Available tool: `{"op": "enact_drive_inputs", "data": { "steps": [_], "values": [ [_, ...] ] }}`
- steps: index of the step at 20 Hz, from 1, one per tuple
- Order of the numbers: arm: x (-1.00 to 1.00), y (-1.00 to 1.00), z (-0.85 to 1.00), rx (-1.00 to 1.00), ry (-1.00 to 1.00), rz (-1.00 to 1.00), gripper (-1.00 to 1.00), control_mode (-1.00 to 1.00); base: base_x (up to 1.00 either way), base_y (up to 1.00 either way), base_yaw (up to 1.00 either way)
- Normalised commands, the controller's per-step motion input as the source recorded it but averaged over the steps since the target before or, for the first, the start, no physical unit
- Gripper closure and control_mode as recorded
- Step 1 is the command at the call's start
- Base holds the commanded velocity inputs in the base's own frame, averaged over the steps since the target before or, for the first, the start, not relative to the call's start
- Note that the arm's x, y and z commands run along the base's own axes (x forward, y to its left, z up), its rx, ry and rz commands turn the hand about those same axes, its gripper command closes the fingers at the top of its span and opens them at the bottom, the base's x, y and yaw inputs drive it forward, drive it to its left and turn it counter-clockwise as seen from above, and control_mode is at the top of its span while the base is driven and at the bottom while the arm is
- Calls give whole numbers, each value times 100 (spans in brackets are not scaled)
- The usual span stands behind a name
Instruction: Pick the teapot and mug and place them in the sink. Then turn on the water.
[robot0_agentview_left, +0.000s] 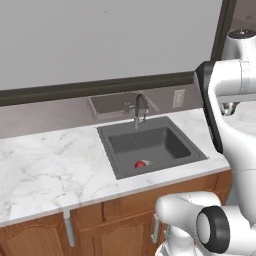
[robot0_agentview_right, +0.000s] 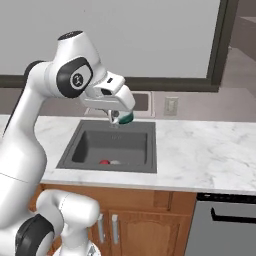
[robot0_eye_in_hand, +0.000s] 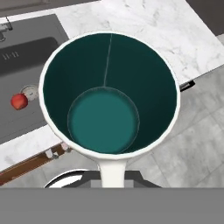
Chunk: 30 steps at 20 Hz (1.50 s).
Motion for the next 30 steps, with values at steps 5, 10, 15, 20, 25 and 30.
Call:
{"op": "enact_drive_inputs", "data": {
  "steps": [5, 10, 15, 20, 25, 30],
  "values": [
    [0, 0, 0, 0, 0, 0, 100, 100, 0, 40, -2],
    [0, 0, 0, 0, 0, 0, 100, 100, 5, 8, 1],
    [0, 0, 0, 0, 0, 0, 100, 100, 11, -7, 16],
    [0, 0, 0, 0, 0, 0, 100, 100, 12, -15, 19],
    [0, 0, 0, 0, 0, 0, 100, 100, 63, -24, 16],
    [0, 0, 0, 0, 0, 0, 100, 100, 88, -30, 7]
  ]
}}
